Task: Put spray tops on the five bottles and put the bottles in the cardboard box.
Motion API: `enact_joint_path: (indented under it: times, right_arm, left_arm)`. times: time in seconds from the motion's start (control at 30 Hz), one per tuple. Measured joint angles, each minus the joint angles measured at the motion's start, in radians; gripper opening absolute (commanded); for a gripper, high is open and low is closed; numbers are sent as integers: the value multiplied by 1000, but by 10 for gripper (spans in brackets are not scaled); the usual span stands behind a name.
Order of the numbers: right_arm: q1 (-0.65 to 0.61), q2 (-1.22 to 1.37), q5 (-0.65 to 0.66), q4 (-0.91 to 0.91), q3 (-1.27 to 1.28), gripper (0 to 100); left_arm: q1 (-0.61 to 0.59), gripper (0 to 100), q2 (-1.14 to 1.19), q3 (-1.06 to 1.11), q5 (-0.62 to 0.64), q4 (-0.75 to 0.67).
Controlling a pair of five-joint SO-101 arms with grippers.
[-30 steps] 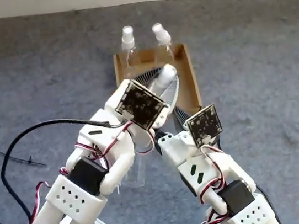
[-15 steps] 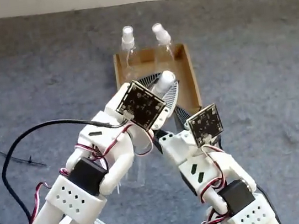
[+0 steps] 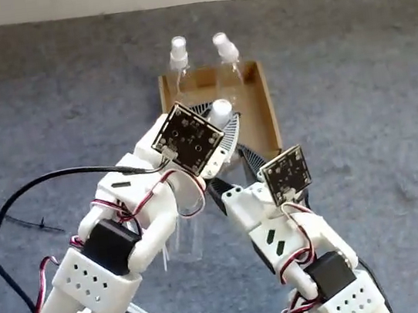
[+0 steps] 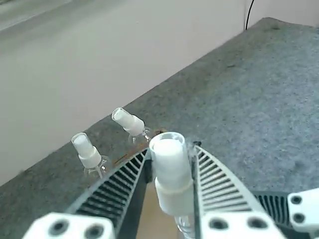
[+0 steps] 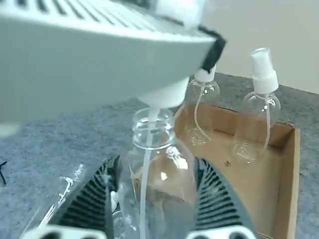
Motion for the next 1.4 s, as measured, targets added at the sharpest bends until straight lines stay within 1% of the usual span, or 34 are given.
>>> enact_joint_path:
  times: [0.1,0.43,0.53,0.67,0.8,0.87,1.0,1.27,1.33,1.4]
  right_arm:
    - [0,0,0,0,0,3]
    - [3,0,-2,0,0,3]
    - [3,0,-2,0,0,3]
    - [3,0,-2,0,0,3]
    - [3,0,-2,0,0,3]
    - [3,0,-2,0,0,3]
    - [3,0,-2,0,0,3]
    - [3,0,-2,0,0,3]
    - [3,0,-2,0,0,3]
    - [3,0,-2,0,0,3]
  left_arm:
    - [-8,159,0,0,0,0]
    - [-48,160,-9,-61,-8,37]
    - [-74,160,-58,-89,-9,37]
    - [-72,160,-127,-121,-9,37]
    - [-141,160,-104,-127,-9,37]
    - [-153,160,-64,-127,-9,37]
    - [-150,160,6,-127,-9,37]
    - [-150,160,17,-127,-9,54]
    - [-132,160,17,-127,-29,83]
    - [-98,160,17,-127,-81,123]
